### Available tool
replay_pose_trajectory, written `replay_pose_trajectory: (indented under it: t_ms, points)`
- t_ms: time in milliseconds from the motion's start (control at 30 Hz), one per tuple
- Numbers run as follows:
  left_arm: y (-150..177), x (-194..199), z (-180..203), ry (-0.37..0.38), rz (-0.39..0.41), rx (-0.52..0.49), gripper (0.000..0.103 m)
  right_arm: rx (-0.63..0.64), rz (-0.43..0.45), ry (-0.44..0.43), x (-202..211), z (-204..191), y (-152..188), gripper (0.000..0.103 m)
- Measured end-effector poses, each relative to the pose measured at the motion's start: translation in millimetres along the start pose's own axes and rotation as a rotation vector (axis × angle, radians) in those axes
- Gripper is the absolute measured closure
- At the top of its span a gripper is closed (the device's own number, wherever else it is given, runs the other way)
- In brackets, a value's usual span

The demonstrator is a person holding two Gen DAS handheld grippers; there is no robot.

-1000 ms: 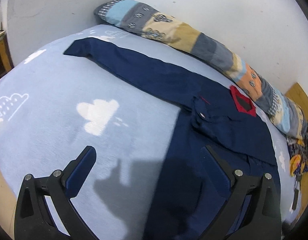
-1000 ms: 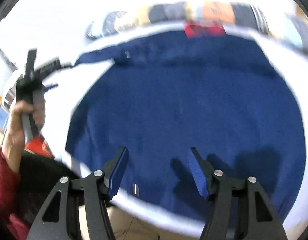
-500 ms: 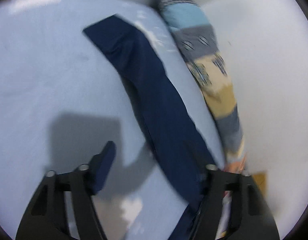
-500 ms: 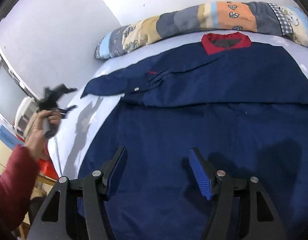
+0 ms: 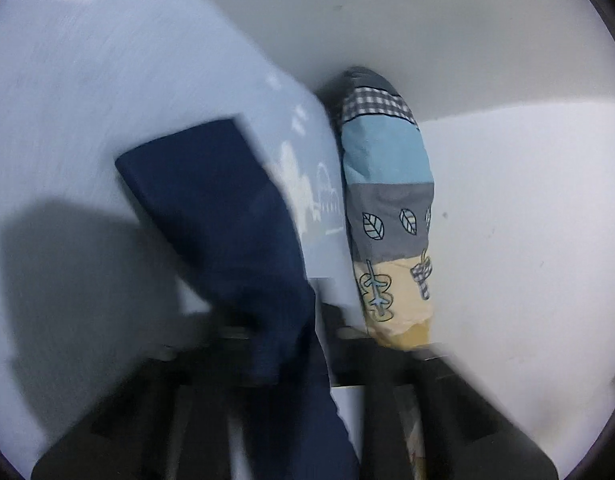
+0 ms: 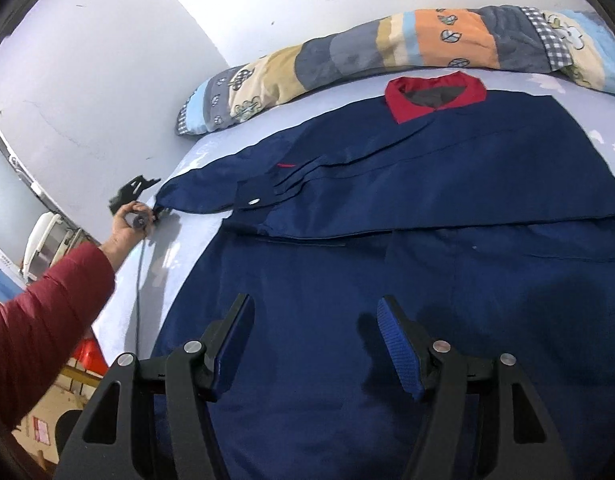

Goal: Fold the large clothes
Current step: 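Grasp the other sleeve cuff with the left gripper, then fold the held sleeve across the shirt body with the left gripper and release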

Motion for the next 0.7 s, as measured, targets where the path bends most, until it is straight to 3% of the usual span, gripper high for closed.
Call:
replay_pose_trajectory:
  t_ms: [167,300,400,533,700]
  points:
    - [22.2,19.3,68.8,-0.018,-0.024,-0.212,0.099,-0.021,0.067,0.01,20.0,6.8,-10.5,0.036]
    - [56.6,33.3,146.2,-0.01,-0.052,-0.382,0.099,-0.052,0.138,0.024,45.4,18.3,-16.6,0.036]
    - [86.7,40.0,202.5,0.033,-0.096,-0.475,0.099,-0.09,0.19,0.028,68.0,31.4,-18.2,0.036]
    - [170.3,46.4,283.6,0.091,-0.172,-0.626,0.099,-0.128,0.251,0.037,96.2,47.6,-22.2,0.036]
    - [314.5,31.6,359.3,0.154,-0.313,-0.777,0.099,-0.199,0.327,0.01,130.4,69.9,-23.2,0.036]
Point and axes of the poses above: each gripper's, at about its wrist camera, not at the fingertips, and x roughly against the way its jaws point, z to its right, y to its underside, the point moved 10 cm from there along -x, roughly the way its jaws point, and after that the axes turned 13 degrees about -z, right-handed, at the moved point
